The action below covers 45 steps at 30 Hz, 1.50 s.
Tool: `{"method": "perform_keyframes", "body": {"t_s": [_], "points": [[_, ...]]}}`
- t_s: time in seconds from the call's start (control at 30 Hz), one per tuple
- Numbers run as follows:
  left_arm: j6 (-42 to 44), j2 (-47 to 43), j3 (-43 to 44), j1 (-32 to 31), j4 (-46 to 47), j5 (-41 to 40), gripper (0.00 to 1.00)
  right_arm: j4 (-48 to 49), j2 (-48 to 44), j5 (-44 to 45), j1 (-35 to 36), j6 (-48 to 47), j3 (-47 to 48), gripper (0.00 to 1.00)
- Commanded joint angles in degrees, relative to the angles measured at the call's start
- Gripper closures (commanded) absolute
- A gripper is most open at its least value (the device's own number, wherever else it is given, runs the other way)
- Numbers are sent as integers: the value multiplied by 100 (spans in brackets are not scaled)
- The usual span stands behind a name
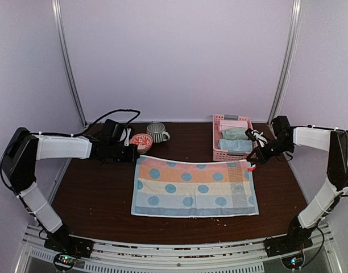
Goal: Roll the towels
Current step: Pick up the towel from the center of the board, then fold the towel at the center of the board.
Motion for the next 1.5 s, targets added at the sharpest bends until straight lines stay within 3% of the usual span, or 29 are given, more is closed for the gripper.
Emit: {"method": "perform_keyframes", "body": {"t_s": [0.0,0.17,0.53,0.67,1.03,1.47], "points": [[77,-369,-313,-18,490,230,100,-105,-326,-283,-58,-70,135,100],[144,-813,-592,-25,373,375,100,-325,-518,-491,-119,-415,102,100],[124,-2151,-1959,-21,261,1038,100,-1759,-730,-953,-209,-2192,-151,100],[66,-2162,-2236,-22,411,1372,100,-2300,-743,-1002,-209,-2793,-147,100],[360,-1796,-2016,-25,35,1232,100,-3276,-829,-556,-209,-3995,-325,100],[436,-1862,-2222,-31,-204,1781,100,-3339,-985,-20,-209,-4420,-961,100]]}}
